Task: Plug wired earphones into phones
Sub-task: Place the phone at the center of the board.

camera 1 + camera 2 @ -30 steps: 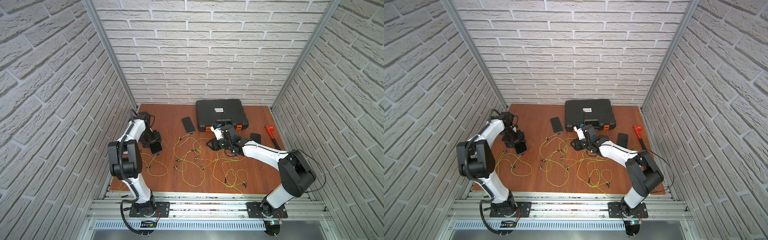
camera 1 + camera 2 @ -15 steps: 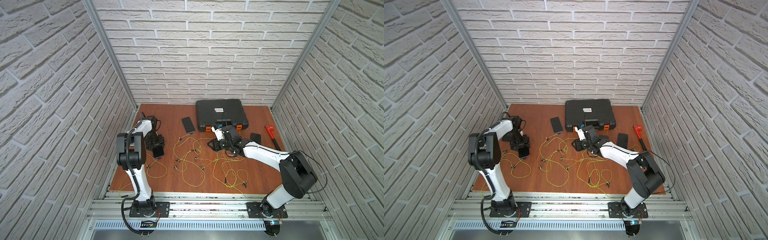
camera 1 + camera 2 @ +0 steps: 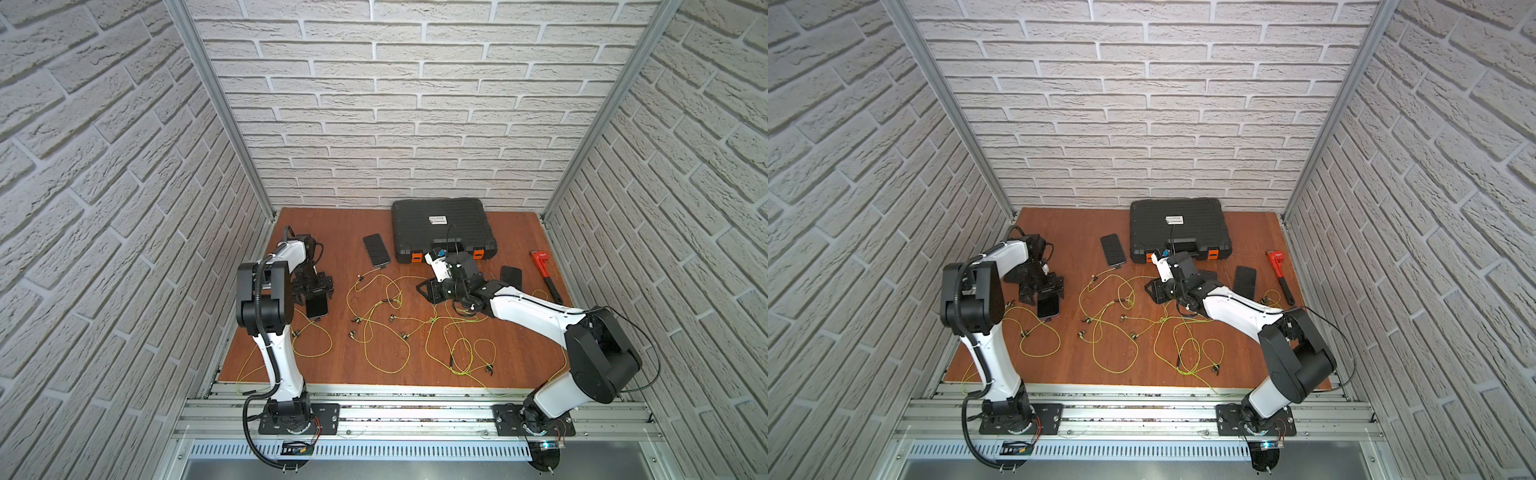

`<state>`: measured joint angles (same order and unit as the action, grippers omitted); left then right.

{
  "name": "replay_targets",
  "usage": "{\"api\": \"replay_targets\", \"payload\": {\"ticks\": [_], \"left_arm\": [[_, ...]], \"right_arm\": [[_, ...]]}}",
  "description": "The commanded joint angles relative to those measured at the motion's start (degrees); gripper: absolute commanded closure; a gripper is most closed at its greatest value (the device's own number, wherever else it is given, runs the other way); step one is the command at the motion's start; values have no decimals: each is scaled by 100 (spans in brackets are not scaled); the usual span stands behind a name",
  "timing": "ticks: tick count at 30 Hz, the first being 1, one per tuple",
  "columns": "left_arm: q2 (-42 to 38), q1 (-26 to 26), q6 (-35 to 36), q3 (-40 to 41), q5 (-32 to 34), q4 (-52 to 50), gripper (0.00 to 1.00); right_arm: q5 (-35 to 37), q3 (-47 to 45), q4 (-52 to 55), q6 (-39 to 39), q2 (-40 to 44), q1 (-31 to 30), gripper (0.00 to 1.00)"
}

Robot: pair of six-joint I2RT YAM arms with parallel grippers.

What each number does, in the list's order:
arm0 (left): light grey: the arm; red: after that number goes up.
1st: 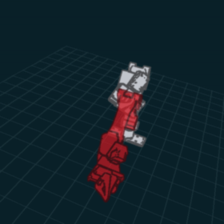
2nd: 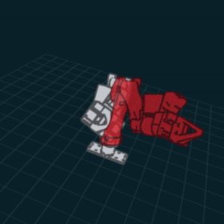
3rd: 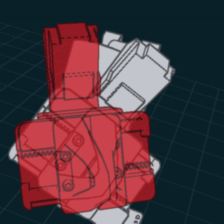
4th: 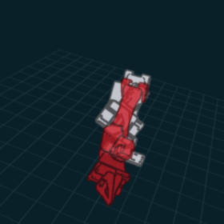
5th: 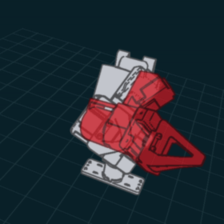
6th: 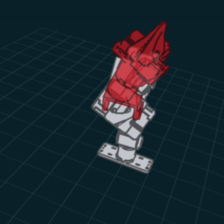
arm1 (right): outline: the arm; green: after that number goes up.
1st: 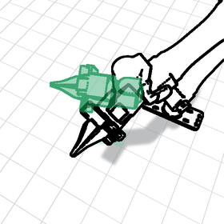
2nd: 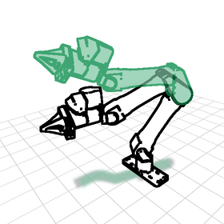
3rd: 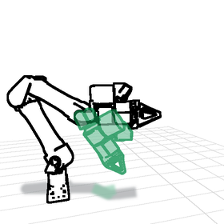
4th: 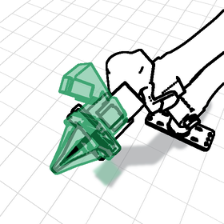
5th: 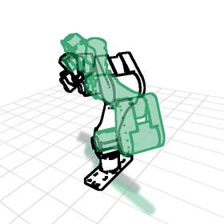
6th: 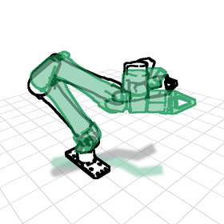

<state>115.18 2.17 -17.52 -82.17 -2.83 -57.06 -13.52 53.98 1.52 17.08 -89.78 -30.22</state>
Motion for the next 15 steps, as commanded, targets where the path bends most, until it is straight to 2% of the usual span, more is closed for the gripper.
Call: {"api": "replay_targets", "payload": {"ticks": [1,5,9,13,15], "left_arm": [[-23,-49,352,-538,-13,-465,2],[-336,-392,426,-1010,164,-795,3],[-707,-1011,-51,-576,-307,-329,24],[-706,-1181,-792,117,-707,518,50],[-593,-1231,-931,230,-684,705,54]], "right_arm": [[-18,45,-147,-98,136,7,54],[122,135,105,-134,203,7,53],[246,65,205,-82,311,7,54],[238,73,237,-47,390,7,55],[233,141,331,-103,404,12,55]]}}
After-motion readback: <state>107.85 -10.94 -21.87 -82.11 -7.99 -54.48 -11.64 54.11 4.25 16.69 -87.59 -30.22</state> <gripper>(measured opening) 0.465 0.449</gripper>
